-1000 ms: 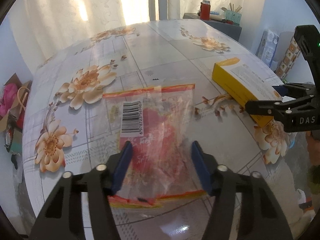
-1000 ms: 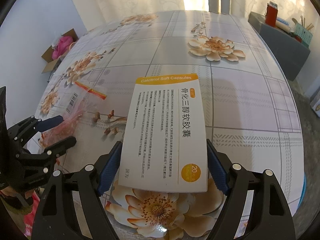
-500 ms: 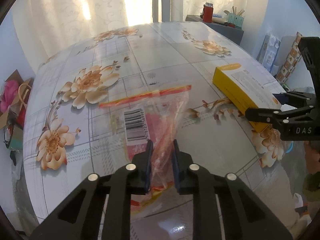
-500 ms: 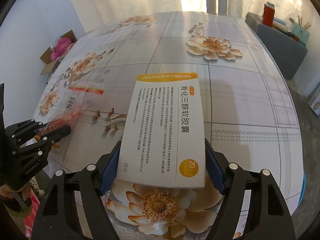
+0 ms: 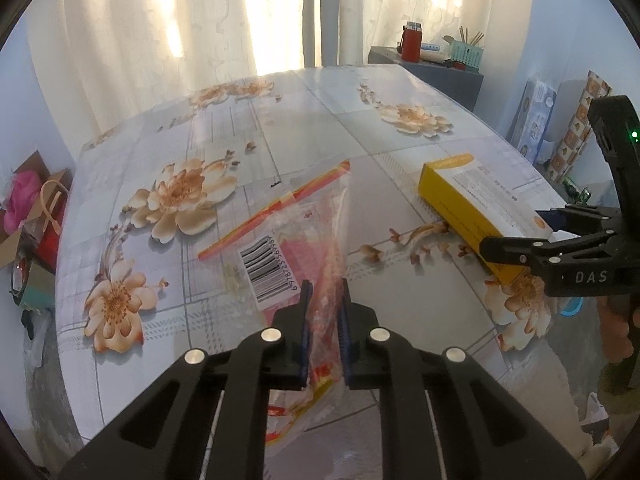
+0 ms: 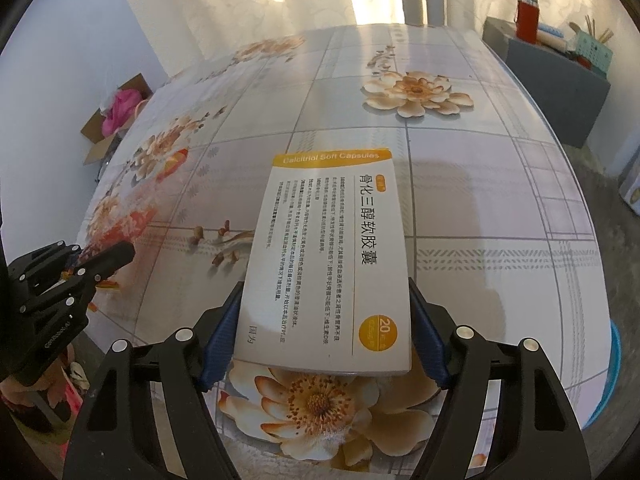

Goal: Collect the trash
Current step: 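Close the left gripper on the snack bag edge and lift it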

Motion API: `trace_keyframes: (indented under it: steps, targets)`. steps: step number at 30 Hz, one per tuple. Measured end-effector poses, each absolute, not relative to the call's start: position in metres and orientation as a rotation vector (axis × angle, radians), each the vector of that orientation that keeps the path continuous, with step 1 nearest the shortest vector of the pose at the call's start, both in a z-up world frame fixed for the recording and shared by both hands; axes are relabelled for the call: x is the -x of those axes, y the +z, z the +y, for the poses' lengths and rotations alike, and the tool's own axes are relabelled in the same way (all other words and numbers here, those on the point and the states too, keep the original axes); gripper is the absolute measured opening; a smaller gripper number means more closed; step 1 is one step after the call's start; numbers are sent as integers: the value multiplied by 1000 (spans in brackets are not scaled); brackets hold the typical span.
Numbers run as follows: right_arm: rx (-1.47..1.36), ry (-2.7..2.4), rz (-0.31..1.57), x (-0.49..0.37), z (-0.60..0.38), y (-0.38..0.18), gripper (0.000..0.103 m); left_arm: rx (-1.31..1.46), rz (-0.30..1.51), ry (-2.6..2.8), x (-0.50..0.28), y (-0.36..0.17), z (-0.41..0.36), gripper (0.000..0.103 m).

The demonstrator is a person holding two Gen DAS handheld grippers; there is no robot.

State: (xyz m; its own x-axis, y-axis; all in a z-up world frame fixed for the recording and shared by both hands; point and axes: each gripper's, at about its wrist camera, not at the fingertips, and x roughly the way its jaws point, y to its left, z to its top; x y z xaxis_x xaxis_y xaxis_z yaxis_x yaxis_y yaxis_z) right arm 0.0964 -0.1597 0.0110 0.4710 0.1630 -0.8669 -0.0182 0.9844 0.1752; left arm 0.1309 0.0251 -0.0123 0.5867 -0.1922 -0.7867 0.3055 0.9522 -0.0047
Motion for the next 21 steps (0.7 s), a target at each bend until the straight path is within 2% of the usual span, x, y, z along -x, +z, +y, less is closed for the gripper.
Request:
trace_keyframes:
  steps: [21]
  targets:
    - [-173, 112, 1043, -87, -163, 23, 70, -169, 829, -280, -119, 8, 19, 9]
